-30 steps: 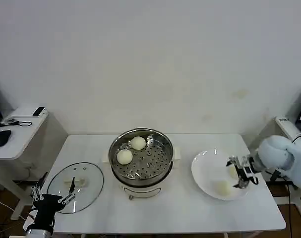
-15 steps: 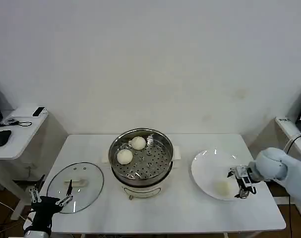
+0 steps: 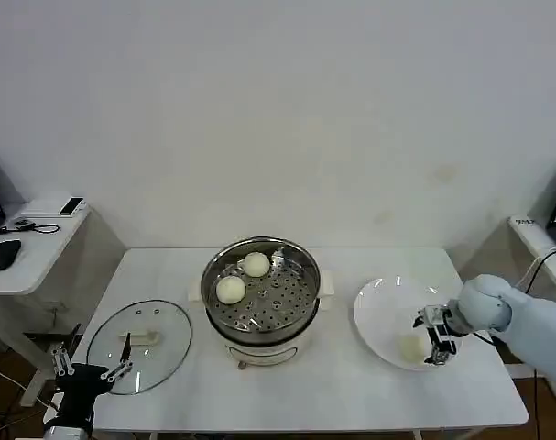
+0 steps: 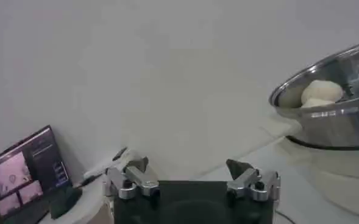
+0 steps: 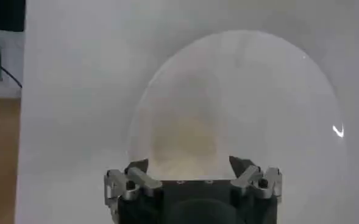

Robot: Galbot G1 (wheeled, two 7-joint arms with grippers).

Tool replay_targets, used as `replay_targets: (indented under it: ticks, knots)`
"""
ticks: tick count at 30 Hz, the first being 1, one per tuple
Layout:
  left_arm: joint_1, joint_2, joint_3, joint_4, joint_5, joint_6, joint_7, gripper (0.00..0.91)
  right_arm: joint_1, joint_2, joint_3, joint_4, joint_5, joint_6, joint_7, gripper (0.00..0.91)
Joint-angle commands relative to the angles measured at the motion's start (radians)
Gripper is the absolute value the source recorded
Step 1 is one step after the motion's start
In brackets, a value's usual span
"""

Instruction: Take steamed baozi put them in steamer then cover it.

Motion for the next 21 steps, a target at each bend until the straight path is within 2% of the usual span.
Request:
replay_targets:
  ticks: [1,14,21]
  knots:
    - [-0.001,0.0,0.003,0.0,0.003,0.0,0.0,0.907,-0.01,0.027,0.002,-0.039,0.0,-0.006,0.0,0.746]
    - [0.004,-0.001,-0.001,-0.007,0.002,-0.001,-0.001,0.907,-0.001,0.033,-0.005,-0.043,0.005,-0.027,-0.032,0.605]
    - [0.002,-0.003,0.001,-0.008,0.001,-0.001,-0.001,0.907,0.069,0.023,-0.007,-0.036,0.012,-0.017,-0.059,0.605]
